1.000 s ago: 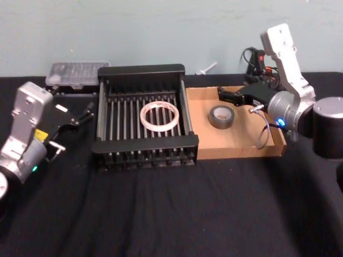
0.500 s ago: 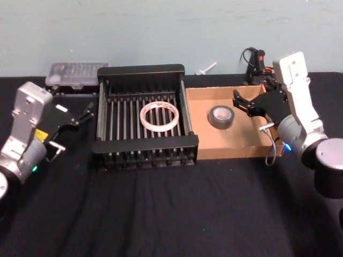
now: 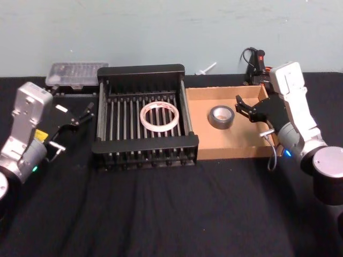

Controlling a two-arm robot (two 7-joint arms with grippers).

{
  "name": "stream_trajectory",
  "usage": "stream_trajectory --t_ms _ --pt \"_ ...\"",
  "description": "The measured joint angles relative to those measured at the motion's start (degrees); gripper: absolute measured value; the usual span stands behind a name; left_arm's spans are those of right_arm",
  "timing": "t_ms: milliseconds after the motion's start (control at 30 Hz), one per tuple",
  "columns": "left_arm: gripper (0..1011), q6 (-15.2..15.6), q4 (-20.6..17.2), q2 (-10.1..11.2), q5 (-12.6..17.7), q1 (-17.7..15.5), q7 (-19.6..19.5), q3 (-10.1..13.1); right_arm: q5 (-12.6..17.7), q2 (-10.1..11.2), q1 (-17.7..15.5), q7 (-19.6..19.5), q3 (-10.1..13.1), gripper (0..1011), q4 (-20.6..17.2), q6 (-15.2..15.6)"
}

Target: Pick up the white tape and place it into the black box , Pick up the silver tape and place it into the brown box.

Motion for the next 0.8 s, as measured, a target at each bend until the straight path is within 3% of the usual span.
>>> stream_trajectory --t_ms 800 --pt "1001 0.0 0.0 0.0 0.0 0.0 0.0 0.0 0.1 0.1 0.0 0.0 -0.1 1002 -0.1 0.0"
